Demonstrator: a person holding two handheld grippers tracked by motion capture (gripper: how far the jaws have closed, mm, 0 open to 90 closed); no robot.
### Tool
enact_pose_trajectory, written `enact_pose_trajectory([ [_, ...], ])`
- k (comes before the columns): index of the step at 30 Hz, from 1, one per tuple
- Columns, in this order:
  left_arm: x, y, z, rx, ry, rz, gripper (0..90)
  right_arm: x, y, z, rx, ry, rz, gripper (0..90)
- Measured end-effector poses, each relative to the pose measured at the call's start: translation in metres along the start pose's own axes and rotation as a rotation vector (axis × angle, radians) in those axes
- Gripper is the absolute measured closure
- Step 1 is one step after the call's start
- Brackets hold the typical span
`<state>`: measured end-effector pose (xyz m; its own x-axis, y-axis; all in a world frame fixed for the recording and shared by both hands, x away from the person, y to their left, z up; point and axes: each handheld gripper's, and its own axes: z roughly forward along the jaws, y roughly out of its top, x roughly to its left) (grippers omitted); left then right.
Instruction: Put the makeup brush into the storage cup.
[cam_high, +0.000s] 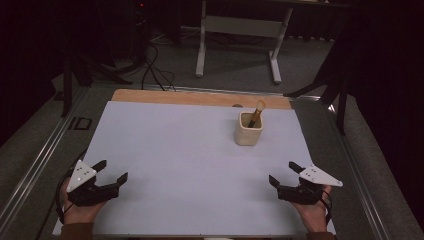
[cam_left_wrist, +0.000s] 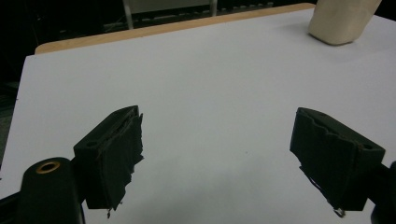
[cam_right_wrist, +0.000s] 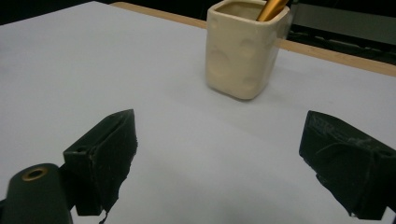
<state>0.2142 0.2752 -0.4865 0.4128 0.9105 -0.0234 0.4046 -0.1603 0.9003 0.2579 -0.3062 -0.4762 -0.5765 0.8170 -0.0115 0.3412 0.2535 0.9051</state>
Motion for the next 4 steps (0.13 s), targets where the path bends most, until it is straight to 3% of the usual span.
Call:
enact_pose_trajectory([
  [4, 0.0001, -0.0001, -0.0005, 0.002, 0.001, 0.004, 17.1, 0.0001, -0.0001, 0.0010, -0.002, 0.001, -0.003, 10.6],
])
